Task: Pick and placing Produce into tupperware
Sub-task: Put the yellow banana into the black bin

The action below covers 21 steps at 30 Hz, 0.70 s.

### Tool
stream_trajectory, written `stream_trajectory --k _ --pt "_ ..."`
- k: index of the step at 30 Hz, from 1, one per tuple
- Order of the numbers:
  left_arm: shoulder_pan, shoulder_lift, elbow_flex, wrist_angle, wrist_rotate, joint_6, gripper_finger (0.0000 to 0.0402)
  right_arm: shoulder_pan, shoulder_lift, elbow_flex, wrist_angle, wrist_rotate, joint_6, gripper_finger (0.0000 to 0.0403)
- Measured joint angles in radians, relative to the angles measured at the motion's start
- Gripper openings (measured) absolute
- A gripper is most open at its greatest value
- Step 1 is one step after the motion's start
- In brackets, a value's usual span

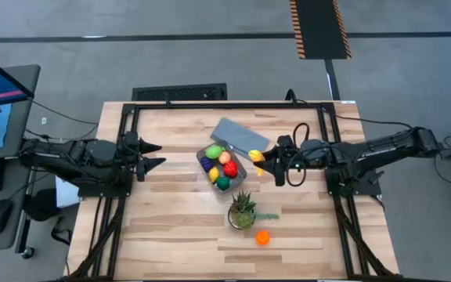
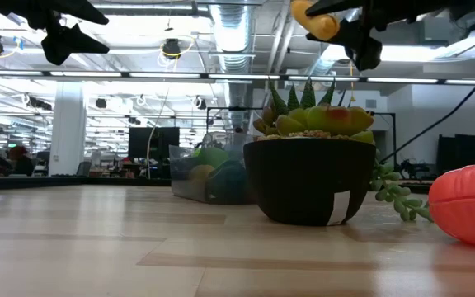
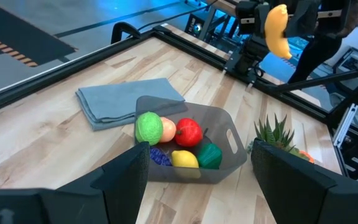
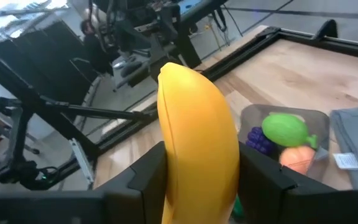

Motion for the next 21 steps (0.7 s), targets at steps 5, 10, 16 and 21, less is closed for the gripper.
stream_trajectory --k 5,10,16,21 --pt "0.0 0.0 0.0 0.0 0.0 -0.003 0.0269 -0.043 0.025 0.0 0.035 -0.053 0.0 0.0192" --pt "0.0 0.0 0.0 0.0 0.0 -0.006 0.0269 -0.084 0.057 0.0 0.061 -0.104 0.0 0.0184" --pt "0.0 0.0 0.0 0.0 0.0 -0.006 0.0269 -0.123 0.116 0.0 0.108 -0.17 0.004 0.0186" --pt "0.0 0.0 0.0 -0.001 0.0 -0.006 0.0269 -0.142 0.159 0.0 0.155 -0.201 0.007 0.019"
